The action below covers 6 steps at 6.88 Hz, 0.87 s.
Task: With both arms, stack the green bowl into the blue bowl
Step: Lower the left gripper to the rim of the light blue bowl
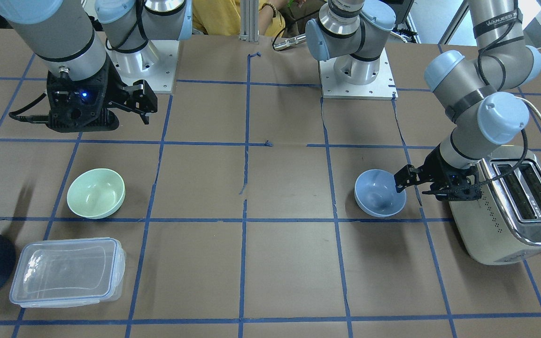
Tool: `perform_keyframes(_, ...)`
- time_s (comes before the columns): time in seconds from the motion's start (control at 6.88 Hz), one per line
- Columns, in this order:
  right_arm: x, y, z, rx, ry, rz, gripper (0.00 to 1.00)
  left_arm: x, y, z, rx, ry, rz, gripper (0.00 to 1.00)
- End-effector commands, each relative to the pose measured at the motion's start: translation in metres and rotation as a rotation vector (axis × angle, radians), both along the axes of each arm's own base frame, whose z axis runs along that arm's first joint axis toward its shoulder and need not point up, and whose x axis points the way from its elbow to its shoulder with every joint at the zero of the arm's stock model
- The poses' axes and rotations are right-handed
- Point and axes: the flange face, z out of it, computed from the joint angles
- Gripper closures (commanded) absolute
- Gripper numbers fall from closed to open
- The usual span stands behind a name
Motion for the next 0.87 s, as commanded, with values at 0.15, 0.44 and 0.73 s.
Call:
perform_keyframes(0.15,0.0,0.001,-0.003,0.006,0.0,-0.001,0.0,0.002,-0.005,-0.044,0.059,0.049,-0.082,0.99)
perform_keyframes(0.44,0.009,0.004,-0.004,0.007,0.001,0.012,0.0,-0.006,-0.006,-0.027,0.052,0.092,-0.071,1.0)
perform_keyframes(0.73,0.01,0.001,-0.002,-0.014,0.0,0.013,0.0,-0.031,-0.01,0.019,0.067,0.139,-0.098,1.0)
